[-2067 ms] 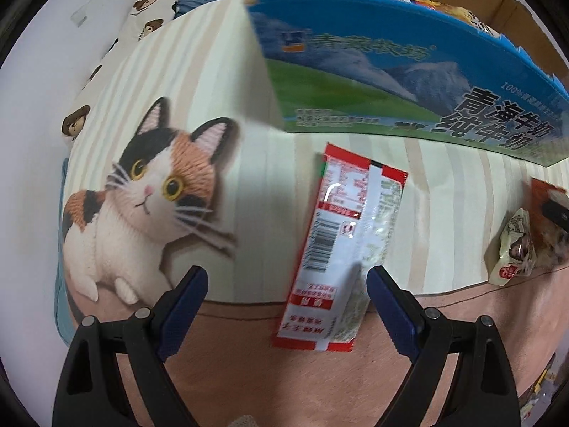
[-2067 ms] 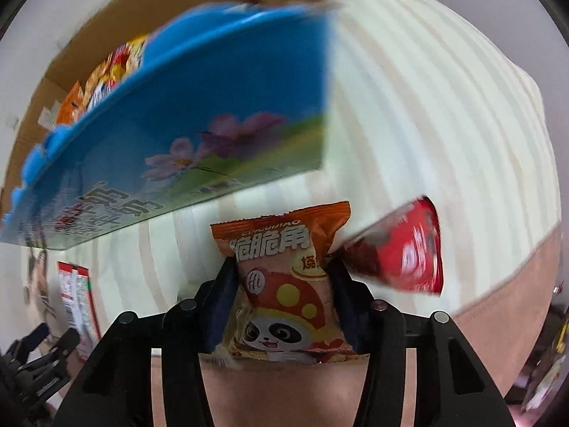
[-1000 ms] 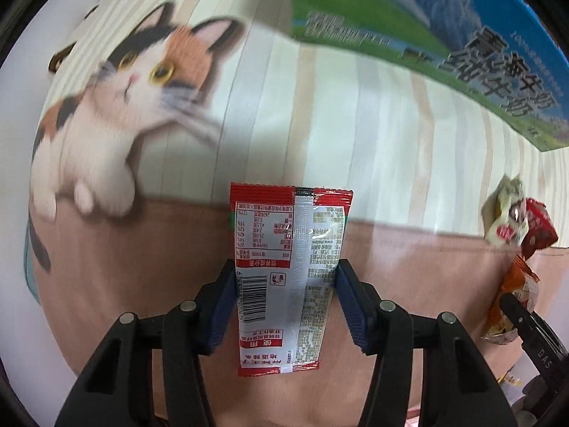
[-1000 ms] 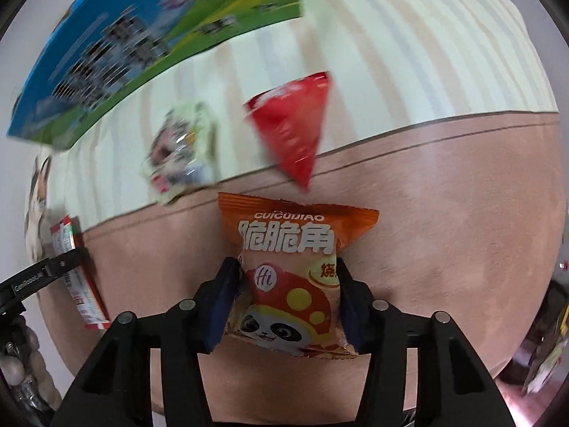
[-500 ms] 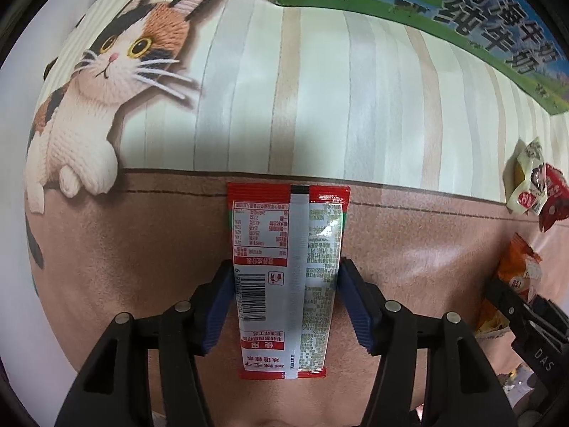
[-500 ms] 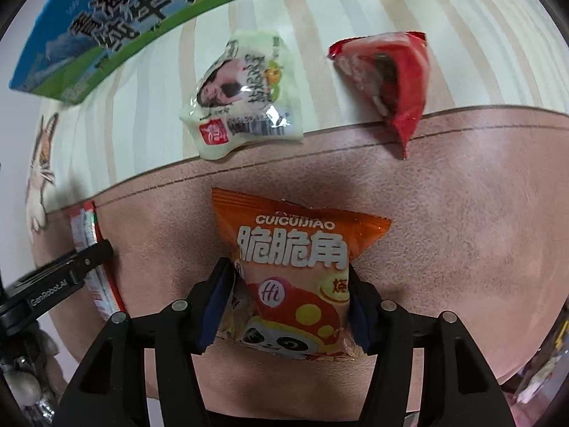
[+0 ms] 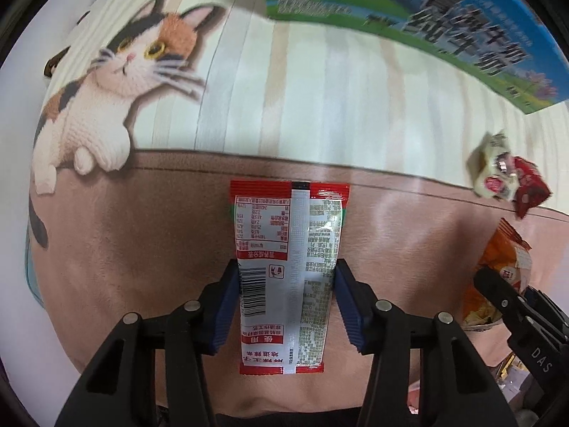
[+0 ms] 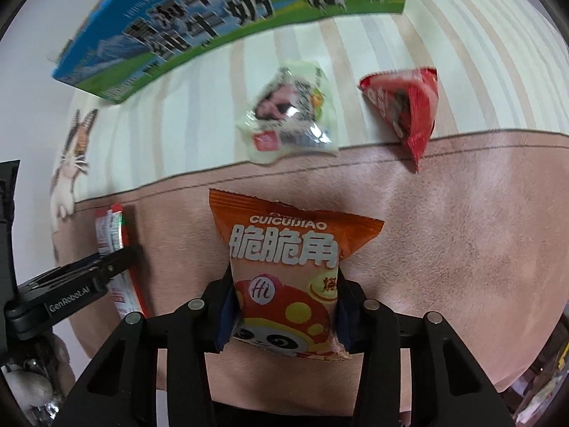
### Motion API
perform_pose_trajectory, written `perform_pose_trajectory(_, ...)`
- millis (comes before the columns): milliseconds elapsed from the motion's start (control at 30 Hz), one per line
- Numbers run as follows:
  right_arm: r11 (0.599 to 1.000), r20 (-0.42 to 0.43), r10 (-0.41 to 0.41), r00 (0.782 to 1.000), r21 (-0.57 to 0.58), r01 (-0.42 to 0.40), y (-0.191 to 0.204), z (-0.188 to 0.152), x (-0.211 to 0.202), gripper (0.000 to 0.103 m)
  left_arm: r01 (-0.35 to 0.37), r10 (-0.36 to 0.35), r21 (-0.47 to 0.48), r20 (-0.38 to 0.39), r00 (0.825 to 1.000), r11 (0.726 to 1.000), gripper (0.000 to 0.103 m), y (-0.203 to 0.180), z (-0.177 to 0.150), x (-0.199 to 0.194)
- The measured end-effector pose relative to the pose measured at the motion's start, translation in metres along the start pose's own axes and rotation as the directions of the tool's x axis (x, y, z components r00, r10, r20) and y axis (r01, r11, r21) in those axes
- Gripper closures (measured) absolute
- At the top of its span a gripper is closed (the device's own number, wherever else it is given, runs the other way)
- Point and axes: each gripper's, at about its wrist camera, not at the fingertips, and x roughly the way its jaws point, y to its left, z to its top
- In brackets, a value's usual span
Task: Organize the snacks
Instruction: 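Lift both packets and carry them toward the cardboard box, then lower both packets into the box and open both grippers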
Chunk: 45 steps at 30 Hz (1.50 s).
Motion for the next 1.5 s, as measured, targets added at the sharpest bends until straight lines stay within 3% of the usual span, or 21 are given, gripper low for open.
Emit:
perform_pose_trajectory(233,0.995,0.051,0.096,0.994,0.001,-0.096,0.007,0.027,-0.032,0.056,0.093,-0.094,0.020,0.075,0.993,0.995,0.055,-0.012,0.004,-0.059)
perform_pose_trajectory(467,0.979,0.151,0.200,0.968,-0.003,-0.202,-0.013,0.064,-0.102,0.056,0.209,-0.217,0.061,0.176,0.960,0.976,0.055,-0.023,0.034,-0.132)
perform_pose_trajectory(633,0.971,0.229,0.239,0.944,-0.026,-0.240,-0.027,0.093,-0.156,0.056,0.233,-0.258,0.125,0.244,0.935,0.964,0.055,-0.043,0.076,-0.174)
perform_pose_trajectory(767,0.972,0.282,0.234,0.930,-0.048,-0.230,-0.023,0.130,-0.177,0.056,0.224,-0.264,0.169,0.269,0.926,0.960,0.055,-0.063,0.121,-0.196)
perform_pose_trajectory(867,0.978,0.325,0.209,0.922,-0.068,-0.198,-0.022,0.162,-0.189,0.056,0.204,-0.250,0.186,0.274,0.929,0.961,0.055,-0.077,0.159,-0.199)
perform_pose_trajectory(1067,0.988,0.359,0.155,0.921,-0.067,-0.140,-0.027,0.232,-0.197,0.056,0.155,-0.198,0.184,0.243,0.950,0.971,0.054,-0.089,0.224,-0.185)
perform_pose_trajectory(1233,0.995,0.328,0.091,0.940,-0.074,-0.071,-0.033,0.289,-0.175,0.056,0.090,-0.118,0.158,0.176,0.977,0.983,0.054,-0.086,0.271,-0.145)
perform_pose_trajectory(1333,0.996,0.288,0.073,0.955,-0.065,-0.056,-0.037,0.317,-0.156,0.056,0.045,-0.070,0.163,0.147,0.987,0.986,0.054,-0.084,0.289,-0.122)
perform_pose_trajectory(1500,0.997,0.248,0.018,0.969,-0.082,0.002,-0.033,0.358,-0.121,0.056,0.035,-0.047,0.132,0.087,0.995,0.991,0.054,-0.077,0.317,-0.093)
